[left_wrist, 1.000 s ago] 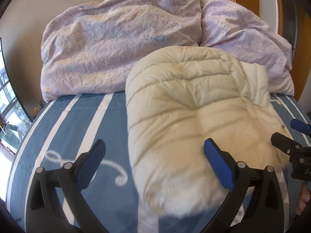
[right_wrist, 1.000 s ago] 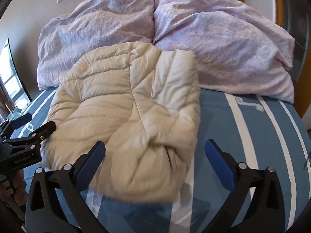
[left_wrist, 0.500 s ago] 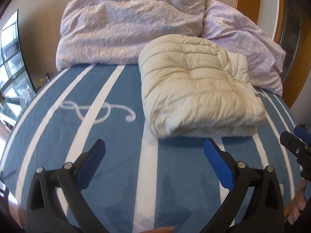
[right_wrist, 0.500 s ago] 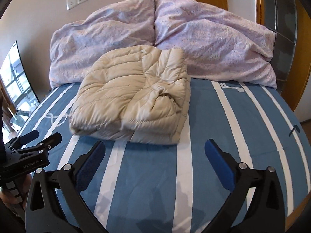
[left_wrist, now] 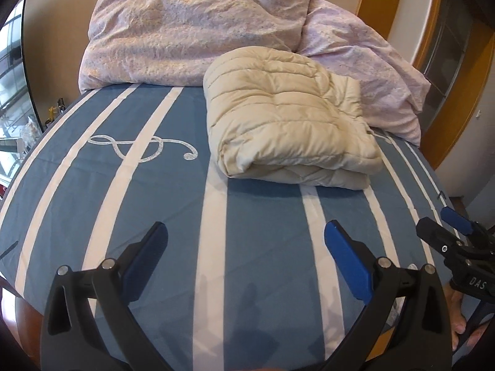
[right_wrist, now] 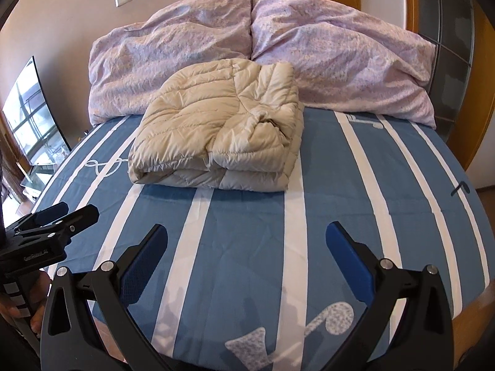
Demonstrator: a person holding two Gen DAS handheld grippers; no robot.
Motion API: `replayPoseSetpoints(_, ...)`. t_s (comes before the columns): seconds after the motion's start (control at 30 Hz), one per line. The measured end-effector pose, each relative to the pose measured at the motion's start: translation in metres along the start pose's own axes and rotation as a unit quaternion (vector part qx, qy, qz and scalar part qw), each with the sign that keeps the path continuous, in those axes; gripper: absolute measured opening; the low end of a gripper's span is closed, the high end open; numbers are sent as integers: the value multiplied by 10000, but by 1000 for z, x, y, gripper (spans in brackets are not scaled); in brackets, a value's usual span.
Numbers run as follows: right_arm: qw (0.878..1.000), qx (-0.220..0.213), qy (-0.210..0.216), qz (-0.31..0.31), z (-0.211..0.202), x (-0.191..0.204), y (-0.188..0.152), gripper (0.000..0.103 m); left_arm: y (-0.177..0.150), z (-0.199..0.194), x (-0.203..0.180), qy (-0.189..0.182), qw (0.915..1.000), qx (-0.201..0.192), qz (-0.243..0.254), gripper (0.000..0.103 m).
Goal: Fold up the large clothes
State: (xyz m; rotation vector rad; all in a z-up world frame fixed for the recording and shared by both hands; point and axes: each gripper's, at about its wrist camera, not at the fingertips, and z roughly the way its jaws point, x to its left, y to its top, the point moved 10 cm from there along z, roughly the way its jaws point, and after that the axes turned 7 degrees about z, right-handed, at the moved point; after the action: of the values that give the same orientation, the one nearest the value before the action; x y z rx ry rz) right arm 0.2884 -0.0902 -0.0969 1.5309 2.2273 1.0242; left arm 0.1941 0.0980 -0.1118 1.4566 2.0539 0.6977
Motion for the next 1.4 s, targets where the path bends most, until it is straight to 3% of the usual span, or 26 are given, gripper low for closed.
replayPoseSetpoints(0.4, 9998, 14, 180, 11, -14, 4, -1, 102, -3, -21, -16, -126, 9998, 26, 182, 101)
replayPoseSetpoints(1.4, 9992, 204, 342, 103, -10, 11, -6, 102, -4, -18, -23, -294, 9993, 102, 223, 101)
